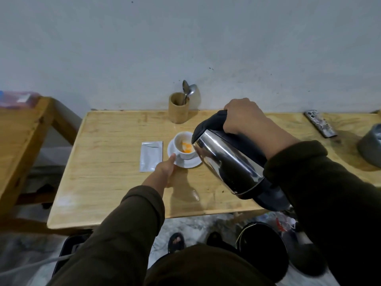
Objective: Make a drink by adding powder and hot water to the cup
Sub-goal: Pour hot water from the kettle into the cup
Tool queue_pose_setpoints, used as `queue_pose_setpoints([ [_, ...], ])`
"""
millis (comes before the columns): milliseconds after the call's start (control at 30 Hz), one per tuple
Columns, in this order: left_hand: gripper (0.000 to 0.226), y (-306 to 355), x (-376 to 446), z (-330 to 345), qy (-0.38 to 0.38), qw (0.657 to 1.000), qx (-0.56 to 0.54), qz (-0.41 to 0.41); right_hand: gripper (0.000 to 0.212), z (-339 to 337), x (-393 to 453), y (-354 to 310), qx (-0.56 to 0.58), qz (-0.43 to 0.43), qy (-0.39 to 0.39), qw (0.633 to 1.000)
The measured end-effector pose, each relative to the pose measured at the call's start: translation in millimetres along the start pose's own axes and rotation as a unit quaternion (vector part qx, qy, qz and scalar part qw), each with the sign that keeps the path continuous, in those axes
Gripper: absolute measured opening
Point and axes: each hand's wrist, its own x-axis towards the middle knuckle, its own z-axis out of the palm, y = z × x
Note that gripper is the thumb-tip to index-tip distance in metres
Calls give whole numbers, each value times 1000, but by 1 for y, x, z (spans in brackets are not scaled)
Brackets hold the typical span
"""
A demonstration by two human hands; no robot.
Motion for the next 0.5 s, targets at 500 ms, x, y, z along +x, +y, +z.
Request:
queue_pose_setpoints([
  [500,57,1,4,-2,23,996,5,82,12,-5,17,-23,-52,-14,-27,998],
])
